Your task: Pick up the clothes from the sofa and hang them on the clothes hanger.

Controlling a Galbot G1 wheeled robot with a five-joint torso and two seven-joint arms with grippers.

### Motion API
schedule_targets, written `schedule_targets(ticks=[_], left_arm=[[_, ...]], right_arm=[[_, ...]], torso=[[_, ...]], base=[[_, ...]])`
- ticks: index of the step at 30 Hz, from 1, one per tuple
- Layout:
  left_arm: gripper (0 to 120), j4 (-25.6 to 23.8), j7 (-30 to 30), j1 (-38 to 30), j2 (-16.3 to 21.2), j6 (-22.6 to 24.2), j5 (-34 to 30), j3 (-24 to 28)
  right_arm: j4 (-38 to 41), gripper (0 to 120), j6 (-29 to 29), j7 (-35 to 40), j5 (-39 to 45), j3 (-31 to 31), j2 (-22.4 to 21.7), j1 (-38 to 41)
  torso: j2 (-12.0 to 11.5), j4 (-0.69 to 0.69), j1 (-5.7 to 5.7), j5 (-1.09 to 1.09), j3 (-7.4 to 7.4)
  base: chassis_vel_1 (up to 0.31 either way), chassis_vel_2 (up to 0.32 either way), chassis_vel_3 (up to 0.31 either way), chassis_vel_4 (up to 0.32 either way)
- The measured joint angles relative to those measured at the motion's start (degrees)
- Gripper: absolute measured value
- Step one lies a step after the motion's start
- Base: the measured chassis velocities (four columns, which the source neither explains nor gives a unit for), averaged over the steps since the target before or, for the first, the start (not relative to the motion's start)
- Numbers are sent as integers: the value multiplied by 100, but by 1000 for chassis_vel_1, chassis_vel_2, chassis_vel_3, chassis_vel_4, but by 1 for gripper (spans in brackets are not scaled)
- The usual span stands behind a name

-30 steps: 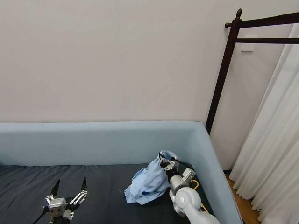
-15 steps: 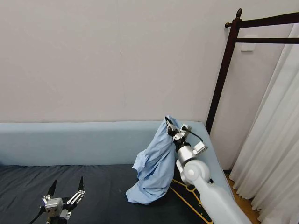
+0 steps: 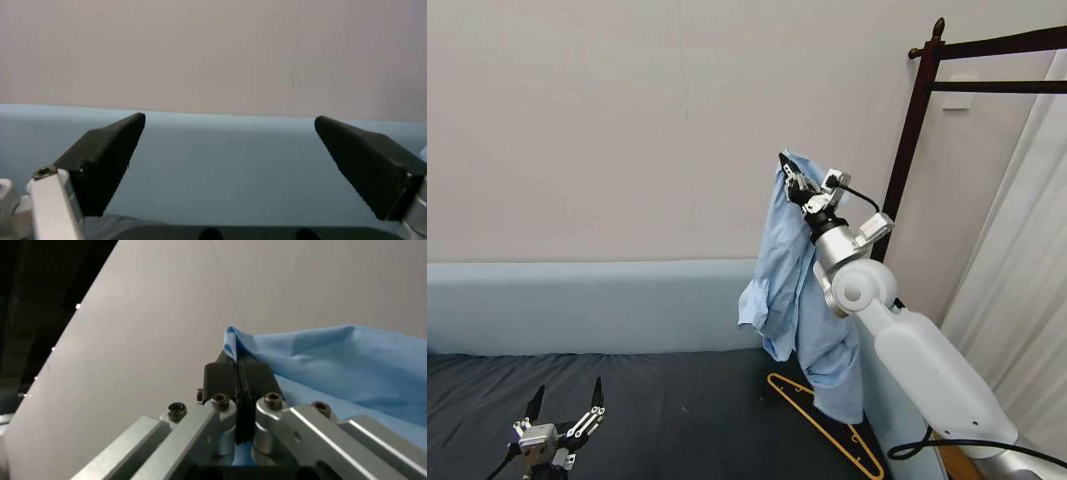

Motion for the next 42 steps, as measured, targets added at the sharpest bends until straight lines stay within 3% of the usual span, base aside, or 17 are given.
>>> schedule_targets(ticks=[5, 12, 17, 24, 27, 30, 34, 38, 40, 41, 42], left_arm=[[100, 3, -6, 7, -2, -30, -14, -25], [100, 113, -5, 4, -24, -137, 17, 40], [100, 149, 20, -33, -32, -139, 42, 94], [100, 206, 44, -56, -36, -139, 65, 127], [100, 287, 43, -68, -6, -147, 60, 129], [100, 332, 43, -78, 25, -149, 50, 123], [100, 410, 42, -153, 38, -139, 25, 110], [100, 427, 43, -162, 0, -138, 33, 146], [100, 440, 54, -160, -48, -151, 73, 183], [100, 440, 54, -160, -48, -151, 73, 183], [100, 439, 52, -153, -62, -158, 93, 192]], right_arm=[[236, 0, -3, 104, -106, 0, 36, -339], [186, 0, -177, 580, -1093, -92, 1, -2173], [-33, 0, -492, 1231, -1789, -157, 205, -2911], [-1185, 0, -752, 1861, -2266, -183, 610, -2609], [-2416, 0, -549, 1843, -2751, -25, 1028, -2170], [-2972, 0, -426, 1717, -2970, 177, 1248, -1953], [-3502, 17, -360, 1969, -3697, 266, 1410, -1840], [-3087, 27, -782, 2599, -3533, 115, 1292, -2035], [-2422, 39, -1562, 3804, -2407, 228, 1304, -2176], [-2422, 39, -1562, 3804, -2407, 228, 1304, -2176], [-2114, 44, -1819, 4331, -1874, 387, 1338, -2244]], torso=[[1, 1, -1, -1, -2], [0, -4, -1, 3, 0], [0, -2, -1, 2, -1], [0, 0, -1, 0, -1], [0, 0, 0, 1, 1], [0, 0, 0, -2, 0], [0, 2, 0, 0, 0], [0, -2, 0, 0, 0], [0, -2, 0, 0, 0], [0, -2, 0, 0, 0], [1, 0, -1, -1, -2]], base=[[0, 0, 0, 0], [0, 0, 0, 0], [0, 0, 0, 0], [0, 0, 0, 0], [0, 0, 0, 0], [0, 0, 0, 0], [0, 0, 0, 0], [0, 0, 0, 0], [0, 0, 0, 0], [0, 0, 0, 0], [0, 0, 0, 0]])
